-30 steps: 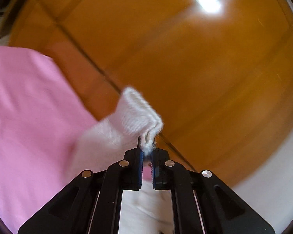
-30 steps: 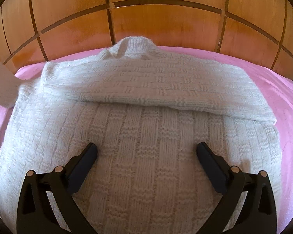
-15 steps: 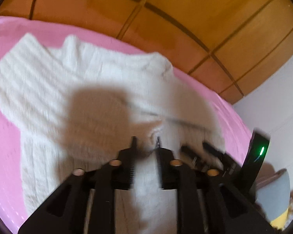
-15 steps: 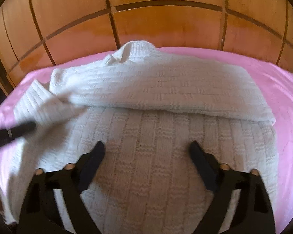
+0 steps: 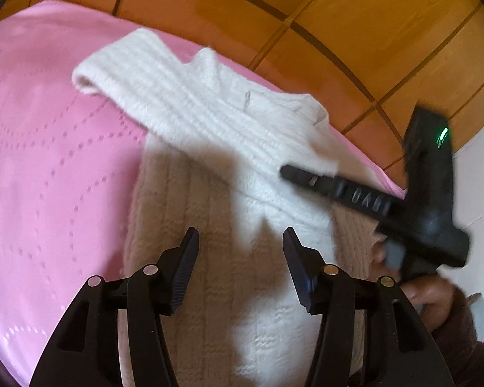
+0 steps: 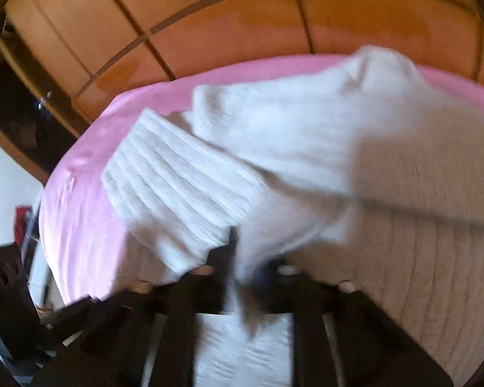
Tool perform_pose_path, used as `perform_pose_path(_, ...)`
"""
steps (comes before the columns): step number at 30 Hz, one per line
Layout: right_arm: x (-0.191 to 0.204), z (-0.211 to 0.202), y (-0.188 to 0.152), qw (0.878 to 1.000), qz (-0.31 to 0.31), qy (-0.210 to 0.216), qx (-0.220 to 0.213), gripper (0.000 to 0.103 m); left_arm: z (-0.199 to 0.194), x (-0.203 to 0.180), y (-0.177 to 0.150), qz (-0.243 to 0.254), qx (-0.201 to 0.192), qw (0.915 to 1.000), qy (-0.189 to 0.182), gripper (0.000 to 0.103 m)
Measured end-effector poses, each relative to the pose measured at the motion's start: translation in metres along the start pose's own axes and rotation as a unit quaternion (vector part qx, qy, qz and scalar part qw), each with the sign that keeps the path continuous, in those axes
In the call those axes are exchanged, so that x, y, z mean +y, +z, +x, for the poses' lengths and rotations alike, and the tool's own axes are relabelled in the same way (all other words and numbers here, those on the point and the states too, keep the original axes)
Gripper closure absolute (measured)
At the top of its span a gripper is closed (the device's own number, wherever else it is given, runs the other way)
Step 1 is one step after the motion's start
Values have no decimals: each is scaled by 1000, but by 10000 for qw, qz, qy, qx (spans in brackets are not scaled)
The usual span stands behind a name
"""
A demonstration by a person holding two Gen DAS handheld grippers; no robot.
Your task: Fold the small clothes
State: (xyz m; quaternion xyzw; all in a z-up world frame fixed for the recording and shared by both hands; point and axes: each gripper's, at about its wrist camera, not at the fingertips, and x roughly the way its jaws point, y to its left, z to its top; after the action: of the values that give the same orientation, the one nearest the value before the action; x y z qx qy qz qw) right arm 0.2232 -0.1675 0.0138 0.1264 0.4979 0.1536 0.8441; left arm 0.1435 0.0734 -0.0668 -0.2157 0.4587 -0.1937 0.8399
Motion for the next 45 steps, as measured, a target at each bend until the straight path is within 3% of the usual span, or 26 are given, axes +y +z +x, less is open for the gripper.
perform_pose_path(3,28,-34,17,9976,-463,175,-478,97,2,-2,1,35,-54,10000,13,50)
perform_pose_path(8,63,-112,51,9830,-1119,463,-1383,97,20,-10,16,73,-124,9999,75,50)
perform_pose_path(11,60,-151,66,9747,-1202,391,-1843,97,29,-10,23,13,-114,9998,143,50)
perform_pose_path(15,23,-180,77,9720,-902,75,-2167,97,41,-9,32,-44,-107,9997,234,50)
perform_pose_path(19,-42,-174,72,9771,-316,-510,-2042,97,42,-7,37,-142,-104,9994,282,50)
perform_pose_path(24,-136,-129,44,9836,619,-1068,-1316,97,44,-9,35,-26,-69,9994,339,50)
perform_pose_path(29,-197,-92,12,9784,1411,-1247,-857,97,38,-9,37,-44,30,9996,290,50)
perform_pose_path(34,-211,-94,10,9747,1767,-1005,-927,97,15,2,52,-310,-80,9995,41,45)
perform_pose_path(36,-215,-110,12,9740,1836,-763,-1083,97,4,8,60,-418,-239,9988,60,37)
perform_pose_path(40,-208,-128,16,9738,1840,-491,-1246,97,-8,21,77,-580,-403,9974,144,37)
perform_pose_path(42,-211,-124,16,9744,1783,-676,-1188,96,-9,26,83,-606,-448,9967,292,37)
perform_pose_path(45,-225,-105,11,9714,1942,-1024,-904,85,-8,31,87,-690,-460,9959,349,37)
